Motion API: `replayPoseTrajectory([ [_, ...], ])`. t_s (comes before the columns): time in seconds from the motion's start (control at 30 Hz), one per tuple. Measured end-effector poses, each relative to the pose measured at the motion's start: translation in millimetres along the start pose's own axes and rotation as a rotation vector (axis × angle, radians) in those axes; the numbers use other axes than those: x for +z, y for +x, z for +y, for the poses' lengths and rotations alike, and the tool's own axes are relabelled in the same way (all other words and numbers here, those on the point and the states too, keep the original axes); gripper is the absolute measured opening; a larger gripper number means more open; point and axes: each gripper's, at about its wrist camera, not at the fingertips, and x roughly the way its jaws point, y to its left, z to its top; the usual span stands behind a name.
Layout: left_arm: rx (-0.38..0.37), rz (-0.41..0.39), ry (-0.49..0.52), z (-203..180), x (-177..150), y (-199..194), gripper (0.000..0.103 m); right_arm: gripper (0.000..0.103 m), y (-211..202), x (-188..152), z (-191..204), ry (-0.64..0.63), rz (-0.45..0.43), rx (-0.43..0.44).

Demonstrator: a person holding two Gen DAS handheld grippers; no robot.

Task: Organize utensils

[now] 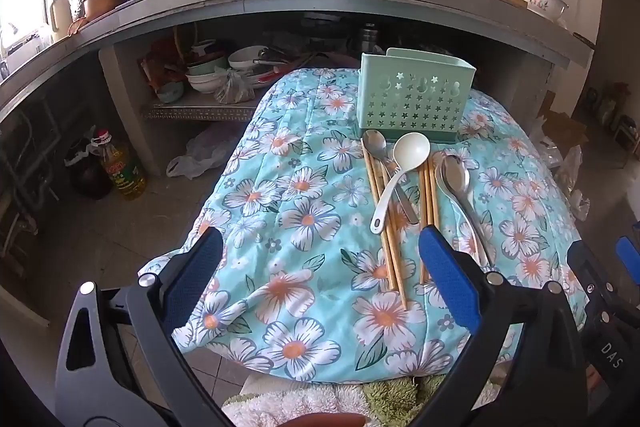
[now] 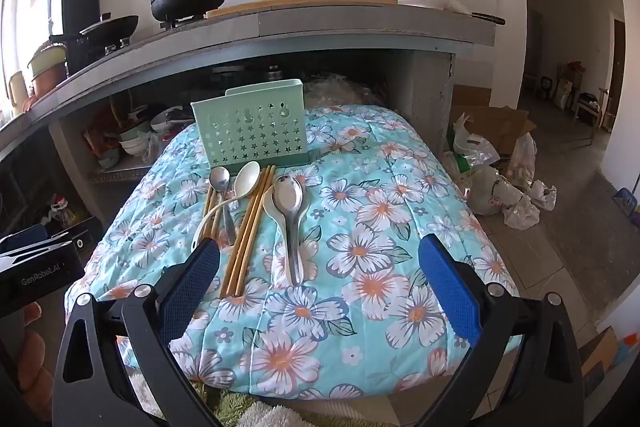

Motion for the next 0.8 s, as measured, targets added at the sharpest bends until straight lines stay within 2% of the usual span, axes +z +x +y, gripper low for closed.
replayPoseTrajectory([
  [0.43, 0.022, 0.007, 0.002, -5.2, -3.8, 3.5, 0.095, 0.097, -5.1, 1.5, 1.1, 0.008, 0.002, -0.002],
  [0.8, 0.018, 0.021, -0.011, 6.6, -2.8, 7.8, 0.095, 0.097, 4.7, -2.0, 0.2, 0.008, 0.012, 0.000],
])
